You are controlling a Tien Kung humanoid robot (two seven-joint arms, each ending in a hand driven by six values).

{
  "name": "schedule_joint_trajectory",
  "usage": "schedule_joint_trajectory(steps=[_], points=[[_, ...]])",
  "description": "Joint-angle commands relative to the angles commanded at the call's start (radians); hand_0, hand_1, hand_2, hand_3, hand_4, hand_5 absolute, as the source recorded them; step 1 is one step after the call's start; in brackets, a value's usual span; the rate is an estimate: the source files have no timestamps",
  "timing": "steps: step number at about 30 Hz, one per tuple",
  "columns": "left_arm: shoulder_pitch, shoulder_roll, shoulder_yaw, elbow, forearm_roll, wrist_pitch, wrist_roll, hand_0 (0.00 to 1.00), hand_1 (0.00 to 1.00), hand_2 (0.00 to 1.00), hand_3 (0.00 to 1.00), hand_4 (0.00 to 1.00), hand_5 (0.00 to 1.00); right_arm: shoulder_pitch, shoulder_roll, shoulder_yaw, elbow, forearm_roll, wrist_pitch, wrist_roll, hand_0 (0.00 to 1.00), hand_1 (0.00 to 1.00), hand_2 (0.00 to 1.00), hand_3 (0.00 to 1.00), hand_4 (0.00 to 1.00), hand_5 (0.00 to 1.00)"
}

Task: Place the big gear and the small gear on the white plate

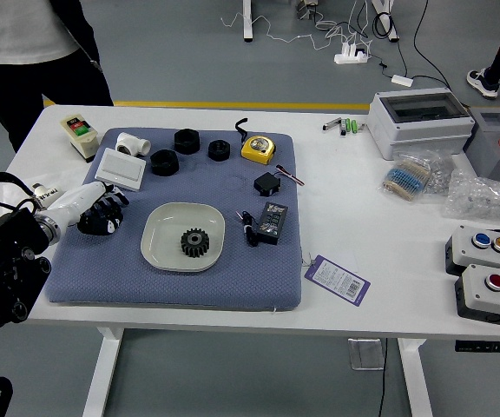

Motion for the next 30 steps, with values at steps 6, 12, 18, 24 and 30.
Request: schedule_joint_trajectory(steps=[6,12,18,24,30], points=[[0.0,0.002,0.028,-0.011,0.0,-0.004,0.014,0.328,0.4,0.449,0.476,0.002,0.002,-0.005,0.001,-0.003,0.0,0.001,0.0,0.0,0.66,0.676,0.741,0.568,0.789,0.679],[0.001,0.003,0.041,-0.028,0.0,0.003,0.012,0.316,0.348,0.395,0.433,0.002,0.002,-0.008,0.001,-0.008,0.0,0.002,0.0,0.0,0.661,0.677,0.741,0.567,0.789,0.678],[0.007,0.005,0.075,-0.07,0.0,0.009,0.011,0.317,0.335,0.382,0.43,0.002,0.002,-0.011,0.001,-0.009,0.001,0.002,-0.001,0.001,0.66,0.676,0.741,0.568,0.789,0.679],[0.006,0.004,0.112,-0.129,0.0,0.011,0.012,0.319,0.336,0.382,0.435,0.002,0.002,-0.009,0.0,-0.004,0.001,0.001,-0.001,0.001,0.66,0.677,0.741,0.568,0.79,0.678],[0.008,0.01,0.149,-0.214,0.0,0.009,0.022,0.318,0.337,0.382,0.435,0.002,0.002,-0.007,0.0,0.003,0.001,0.0,-0.001,0.001,0.66,0.676,0.74,0.568,0.79,0.68]])
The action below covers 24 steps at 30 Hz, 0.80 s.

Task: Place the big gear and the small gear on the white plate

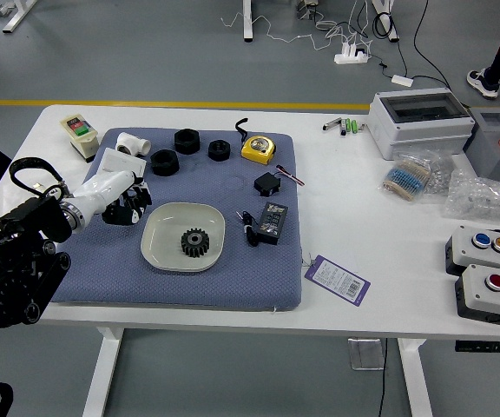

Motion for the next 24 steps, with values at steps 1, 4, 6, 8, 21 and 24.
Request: schedule_joint_trajectory(steps=[1,4,6,8,21,24], points=[[0.001,0.001,0.003,-0.012,0.0,-0.001,0.002,0.318,0.341,0.386,0.436,0.002,0.002,0.0,0.0,0.0,0.0,0.0,0.0,0.0,0.66,0.675,0.741,0.568,0.79,0.679],[0.011,0.005,0.008,-0.067,0.0,-0.008,0.013,0.318,0.341,0.386,0.436,0.002,0.002,0.0,-0.001,0.002,0.0,-0.001,0.0,0.0,0.66,0.675,0.741,0.568,0.79,0.679],[0.024,0.006,0.007,-0.107,0.0,-0.013,0.021,0.318,0.341,0.386,0.436,0.002,0.002,0.001,-0.001,0.003,-0.001,-0.001,0.0,0.0,0.66,0.675,0.741,0.568,0.79,0.679],[0.049,0.005,0.001,-0.157,0.0,-0.018,0.034,0.319,0.345,0.39,0.439,0.002,0.002,0.001,-0.001,0.004,-0.001,-0.001,0.0,0.001,0.66,0.675,0.739,0.568,0.791,0.678],[0.161,0.034,0.083,-0.355,0.0,-0.016,0.1,0.327,0.395,0.437,0.484,0.002,0.002,0.005,0.0,0.006,-0.002,0.0,0.0,0.002,0.661,0.675,0.739,0.569,0.792,0.678],[0.182,0.036,0.098,-0.367,0.0,0.011,0.113,0.327,0.395,0.437,0.484,0.002,0.002,0.006,0.0,0.006,-0.002,0.0,0.0,0.002,0.661,0.675,0.739,0.569,0.792,0.678]])
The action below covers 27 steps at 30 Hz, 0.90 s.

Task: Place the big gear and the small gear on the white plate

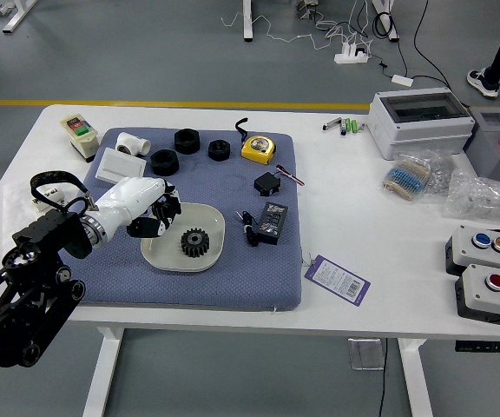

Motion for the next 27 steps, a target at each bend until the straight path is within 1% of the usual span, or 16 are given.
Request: schedule_joint_trajectory(steps=[1,2,4,6,7,12,13,18,19,23,27], points=[[0.007,0.001,0.005,-0.004,0.0,0.007,0.004,0.356,0.447,0.499,0.561,0.272,0.002,0.0,0.0,0.0,0.0,0.0,0.0,0.0,0.66,0.675,0.741,0.569,0.793,0.679],[0.01,0.002,0.006,-0.005,0.0,0.009,0.006,0.356,0.447,0.499,0.561,0.272,0.002,0.0,0.0,0.0,0.0,0.0,0.0,0.0,0.66,0.675,0.741,0.569,0.793,0.679],[0.019,0.0,0.017,0.0,0.0,0.031,0.011,0.356,0.447,0.499,0.561,0.272,0.002,0.0,0.0,0.002,0.0,0.0,0.0,0.001,0.66,0.675,0.741,0.569,0.793,0.679],[0.021,-0.003,0.022,0.01,0.0,0.039,0.013,0.356,0.447,0.499,0.561,0.272,0.002,0.001,-0.001,0.003,0.0,-0.002,0.0,0.001,0.66,0.675,0.741,0.569,0.793,0.679],[0.02,-0.005,0.024,0.016,0.0,0.039,0.013,0.395,0.512,0.561,0.633,0.863,0.081,0.001,-0.001,0.003,0.0,-0.002,0.0,0.001,0.661,0.676,0.741,0.569,0.793,0.679],[0.01,-0.005,0.03,0.032,0.0,0.018,0.013,0.395,0.512,0.561,0.633,0.863,0.081,0.002,-0.003,0.004,0.0,-0.003,0.0,0.002,0.661,0.676,0.741,0.569,0.793,0.679],[0.009,-0.005,0.031,0.031,0.0,0.015,0.013,0.446,0.609,0.684,0.768,0.998,0.256,0.002,-0.003,0.005,0.0,-0.003,0.0,0.002,0.661,0.675,0.74,0.569,0.794,0.676],[0.002,-0.01,0.033,0.033,0.0,0.007,0.011,0.446,0.609,0.684,0.768,0.998,0.256,0.003,-0.003,0.004,0.0,-0.004,-0.001,0.002,0.661,0.675,0.74,0.569,0.794,0.676],[0.001,-0.011,0.032,0.033,0.0,0.006,0.011,0.461,0.626,0.717,0.78,0.998,0.312,0.003,-0.003,0.003,0.0,-0.003,-0.001,0.002,0.659,0.675,0.74,0.569,0.793,0.677],[0.0,-0.011,0.028,0.03,0.0,0.005,0.01,0.461,0.626,0.717,0.78,0.998,0.312,0.003,-0.003,0.003,0.0,-0.002,-0.001,0.002,0.659,0.675,0.74,0.569,0.793,0.677],[0.0,-0.01,0.02,0.013,0.0,0.011,0.01,0.463,0.63,0.727,0.784,0.998,0.326,0.003,-0.003,0.002,0.0,-0.001,-0.001,0.002,0.659,0.675,0.74,0.569,0.794,0.676]])
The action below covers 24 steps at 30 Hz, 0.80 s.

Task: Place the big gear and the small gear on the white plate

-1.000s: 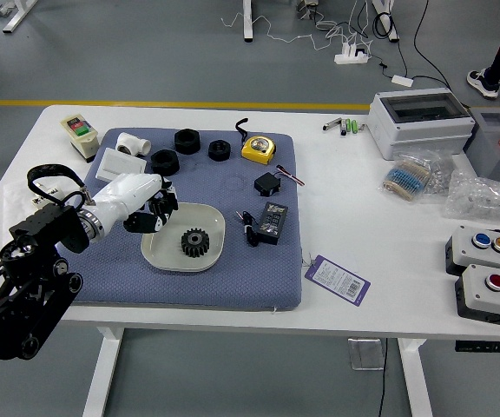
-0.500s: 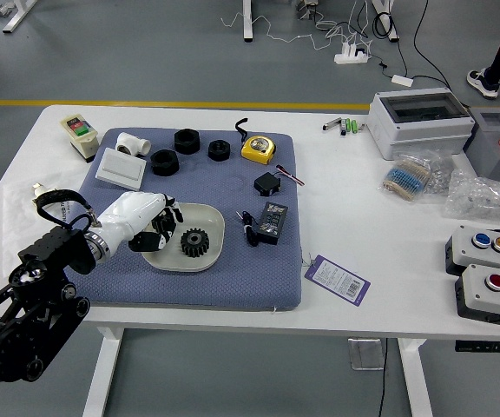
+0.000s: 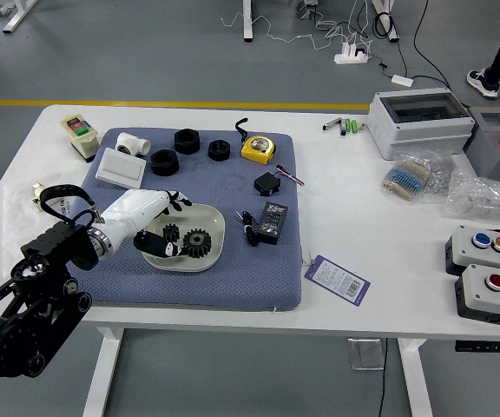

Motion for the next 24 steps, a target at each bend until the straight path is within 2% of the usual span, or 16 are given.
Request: schedule_joint_trajectory(steps=[7,9,10,11,15,16,19,24], points=[[-0.006,0.0,-0.03,-0.033,0.0,0.027,-0.003,0.465,0.634,0.734,0.787,0.998,0.35,0.0,0.0,0.001,0.0,-0.002,0.0,0.0,0.659,0.675,0.74,0.569,0.793,0.677],[-0.007,-0.003,-0.042,-0.029,0.0,0.06,-0.01,0.465,0.634,0.734,0.787,0.998,0.35,-0.001,0.0,0.002,0.0,-0.001,0.0,0.0,0.659,0.675,0.74,0.569,0.793,0.677],[-0.007,-0.004,-0.047,-0.026,0.0,0.078,-0.013,0.462,0.63,0.76,0.805,0.988,0.309,-0.001,0.0,0.002,0.0,-0.001,0.0,0.0,0.661,0.675,0.74,0.569,0.793,0.677],[-0.003,-0.009,-0.059,-0.014,0.0,0.106,-0.018,0.462,0.63,0.76,0.805,0.988,0.309,-0.001,0.0,0.001,0.0,-0.003,0.0,0.0,0.661,0.675,0.74,0.569,0.793,0.677],[0.014,-0.019,-0.091,0.007,-0.006,0.171,-0.031,0.462,0.63,0.76,0.805,0.988,0.309,-0.004,0.0,0.001,0.0,-0.002,0.0,0.0,0.661,0.675,0.74,0.569,0.793,0.677],[0.023,-0.023,-0.111,0.013,-0.028,0.193,-0.038,0.495,0.646,0.797,0.827,0.911,0.331,-0.005,0.001,0.001,0.0,-0.002,0.0,0.0,0.661,0.675,0.74,0.569,0.793,0.677],[0.042,-0.031,-0.156,0.028,-0.098,0.223,-0.055,0.495,0.646,0.797,0.827,0.911,0.331,-0.007,0.002,-0.001,0.0,-0.001,0.001,0.0,0.661,0.675,0.74,0.569,0.793,0.677],[0.086,-0.04,-0.248,0.039,-0.223,0.229,-0.082,0.516,0.628,0.77,0.809,0.863,0.296,-0.011,0.003,-0.005,0.0,-0.001,0.001,0.0,0.661,0.675,0.74,0.569,0.793,0.677]])
